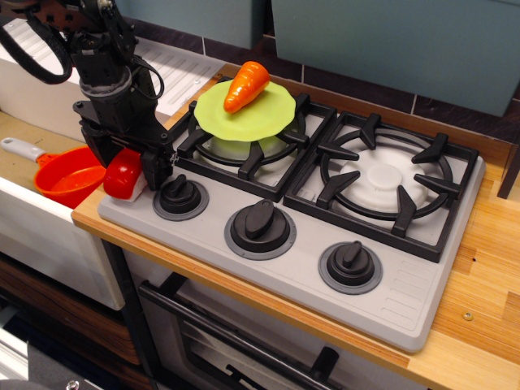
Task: End effector transition from object to object
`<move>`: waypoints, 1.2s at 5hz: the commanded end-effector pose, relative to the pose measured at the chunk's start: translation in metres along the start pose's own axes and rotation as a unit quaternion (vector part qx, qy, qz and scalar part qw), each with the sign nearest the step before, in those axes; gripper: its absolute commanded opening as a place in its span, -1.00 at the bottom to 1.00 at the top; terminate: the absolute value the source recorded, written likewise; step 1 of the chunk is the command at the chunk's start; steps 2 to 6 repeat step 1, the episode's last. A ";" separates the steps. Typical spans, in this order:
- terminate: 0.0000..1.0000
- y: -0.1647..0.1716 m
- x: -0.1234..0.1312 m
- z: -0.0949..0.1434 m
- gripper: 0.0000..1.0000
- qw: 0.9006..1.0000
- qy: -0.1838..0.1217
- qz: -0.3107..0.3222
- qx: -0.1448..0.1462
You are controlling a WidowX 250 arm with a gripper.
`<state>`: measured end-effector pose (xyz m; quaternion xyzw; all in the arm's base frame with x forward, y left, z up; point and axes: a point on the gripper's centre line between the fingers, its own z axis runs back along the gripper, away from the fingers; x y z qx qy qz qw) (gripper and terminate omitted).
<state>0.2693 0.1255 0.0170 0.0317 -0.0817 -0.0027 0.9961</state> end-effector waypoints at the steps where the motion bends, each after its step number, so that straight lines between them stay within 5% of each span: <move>1: 1.00 0.000 0.001 0.000 1.00 1.000 -0.001 -0.005 0.002; 6: 1.00 0.000 0.001 0.000 1.00 1.000 -0.001 -0.005 0.002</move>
